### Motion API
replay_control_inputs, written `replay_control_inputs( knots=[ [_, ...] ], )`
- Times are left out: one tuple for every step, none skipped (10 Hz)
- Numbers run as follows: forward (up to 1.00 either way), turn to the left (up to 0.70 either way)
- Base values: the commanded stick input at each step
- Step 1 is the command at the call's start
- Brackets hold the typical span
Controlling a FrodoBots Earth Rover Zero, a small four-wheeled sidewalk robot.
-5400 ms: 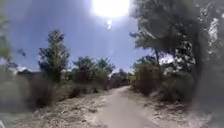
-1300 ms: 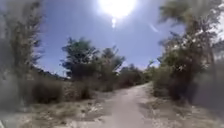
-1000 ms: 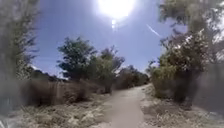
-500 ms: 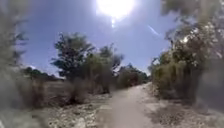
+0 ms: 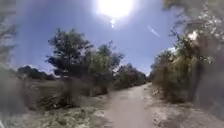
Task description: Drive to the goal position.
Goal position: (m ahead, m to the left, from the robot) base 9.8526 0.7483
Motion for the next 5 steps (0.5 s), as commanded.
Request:
replay_control_inputs(
  knots=[
    [0.85,-0.10],
    [0.85,-0.25],
    [0.85,-0.17],
    [0.85,0.00],
    [0.85,0.00]
  ],
)
